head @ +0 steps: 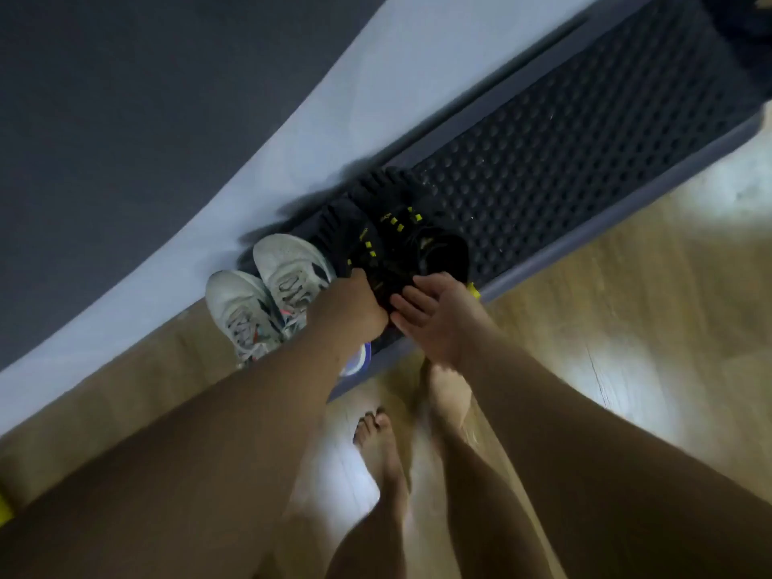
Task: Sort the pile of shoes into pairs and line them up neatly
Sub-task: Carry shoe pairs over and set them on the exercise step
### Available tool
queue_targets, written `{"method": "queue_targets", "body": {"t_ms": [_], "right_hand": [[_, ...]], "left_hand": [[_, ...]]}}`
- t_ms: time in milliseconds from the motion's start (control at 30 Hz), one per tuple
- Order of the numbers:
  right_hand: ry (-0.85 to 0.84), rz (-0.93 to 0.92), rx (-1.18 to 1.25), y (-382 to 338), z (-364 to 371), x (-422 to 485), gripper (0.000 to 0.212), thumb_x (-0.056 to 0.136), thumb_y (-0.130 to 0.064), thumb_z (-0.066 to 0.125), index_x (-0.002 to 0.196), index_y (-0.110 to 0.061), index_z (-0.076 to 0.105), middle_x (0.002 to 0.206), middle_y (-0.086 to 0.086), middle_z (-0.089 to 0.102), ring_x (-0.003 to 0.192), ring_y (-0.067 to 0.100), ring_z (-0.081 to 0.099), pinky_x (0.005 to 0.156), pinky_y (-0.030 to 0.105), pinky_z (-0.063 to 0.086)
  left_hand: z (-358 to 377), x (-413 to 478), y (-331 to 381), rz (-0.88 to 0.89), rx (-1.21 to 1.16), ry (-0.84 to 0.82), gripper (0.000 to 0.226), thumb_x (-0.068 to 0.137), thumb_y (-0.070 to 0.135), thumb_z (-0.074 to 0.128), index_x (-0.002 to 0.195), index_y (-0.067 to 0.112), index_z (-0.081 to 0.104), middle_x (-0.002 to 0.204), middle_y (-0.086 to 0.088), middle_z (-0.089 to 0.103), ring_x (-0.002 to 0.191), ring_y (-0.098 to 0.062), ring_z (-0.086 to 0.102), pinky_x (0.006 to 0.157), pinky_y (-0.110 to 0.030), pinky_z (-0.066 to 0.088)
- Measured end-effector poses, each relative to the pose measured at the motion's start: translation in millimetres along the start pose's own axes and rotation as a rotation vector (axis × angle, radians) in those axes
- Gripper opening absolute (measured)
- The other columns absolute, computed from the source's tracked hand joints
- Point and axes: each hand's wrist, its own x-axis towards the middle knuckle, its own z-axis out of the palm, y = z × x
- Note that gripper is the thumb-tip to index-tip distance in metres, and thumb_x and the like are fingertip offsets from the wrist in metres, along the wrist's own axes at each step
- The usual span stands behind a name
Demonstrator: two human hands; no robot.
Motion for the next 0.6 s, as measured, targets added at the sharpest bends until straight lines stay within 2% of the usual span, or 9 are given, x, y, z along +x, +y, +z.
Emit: {"method": "queue_targets", "body": {"t_ms": [33,100,233,367,433,533,567,600], "right_hand": [[0.033,-0.006,-0.046,-2,-4,-18,0.034,0.096,-0.015,0.052,0.13,-0.016,0.047,0.111,0.009,0.059,0.085,0.021,0.065,0.071,0.037,0.052],[0.147,-0.048,-0.192,-3,-9,-75,0.022,0.094,-0.018,0.051,0.116,-0.016,0.053,0.094,0.004,0.057,0.075,0.017,0.062,0.067,0.03,0.05],[0.251,-0.245,-0.317,-14,-15,-185,0.026,0.092,-0.017,0.055,0.117,-0.021,0.055,0.085,0.001,0.059,0.068,0.014,0.06,0.061,0.026,0.051],[0.331,-0.494,-0.657,-8,-25,-291,0.047,0.091,-0.019,0.062,0.136,-0.02,0.05,0.101,0.009,0.063,0.08,0.019,0.061,0.07,0.035,0.052],[0.403,-0.636,-0.801,6,-33,-339,0.05,0.091,-0.022,0.063,0.139,-0.021,0.048,0.111,0.01,0.063,0.079,0.02,0.063,0.066,0.034,0.053],[0.563,-0.761,-0.923,49,-48,-409,0.056,0.093,-0.022,0.061,0.146,-0.024,0.041,0.111,0.002,0.06,0.075,0.013,0.06,0.064,0.031,0.052],[0.619,-0.801,-0.94,67,-58,-430,0.06,0.093,-0.023,0.06,0.148,-0.025,0.037,0.121,0.004,0.06,0.084,0.016,0.061,0.069,0.033,0.054],[0.673,-0.828,-0.952,86,-71,-451,0.063,0.093,-0.024,0.059,0.151,-0.026,0.033,0.134,0.006,0.055,0.101,0.022,0.061,0.082,0.037,0.055]], "left_hand": [[-14,-18,2,0.005,-0.023,-0.018,0.048,0.086,0.038,0.061,0.124,0.01,0.049,0.121,-0.019,0.061,0.114,-0.038,0.057,0.086,-0.037,0.045],[-47,-68,11,0.054,-0.115,-0.066,0.053,0.086,0.041,0.062,0.129,0.011,0.051,0.127,-0.016,0.06,0.117,-0.033,0.056,0.09,-0.033,0.044],[-107,-146,23,0.118,-0.45,0.01,0.054,0.089,0.045,0.059,0.135,0.017,0.052,0.132,-0.005,0.06,0.121,-0.025,0.055,0.101,-0.035,0.044],[-134,-220,26,0.293,-0.58,0.056,0.05,0.088,0.043,0.061,0.131,0.018,0.055,0.128,-0.002,0.062,0.119,-0.021,0.056,0.102,-0.037,0.044],[-140,-256,31,0.425,-0.534,0.041,0.052,0.088,0.044,0.061,0.133,0.02,0.053,0.131,0.0,0.058,0.12,-0.019,0.055,0.101,-0.037,0.045],[-136,-316,37,0.618,-0.4,0.055,0.055,0.088,0.045,0.062,0.137,0.022,0.05,0.136,0.003,0.054,0.121,-0.017,0.053,0.096,-0.032,0.043],[-132,-337,41,0.687,-0.361,0.049,0.056,0.088,0.045,0.063,0.137,0.021,0.05,0.137,0.002,0.053,0.122,-0.017,0.053,0.094,-0.03,0.043],[-125,-360,45,0.754,-0.322,0.033,0.056,0.088,0.044,0.064,0.137,0.021,0.05,0.138,0.001,0.053,0.122,-0.017,0.053,0.094,-0.03,0.043]]}}
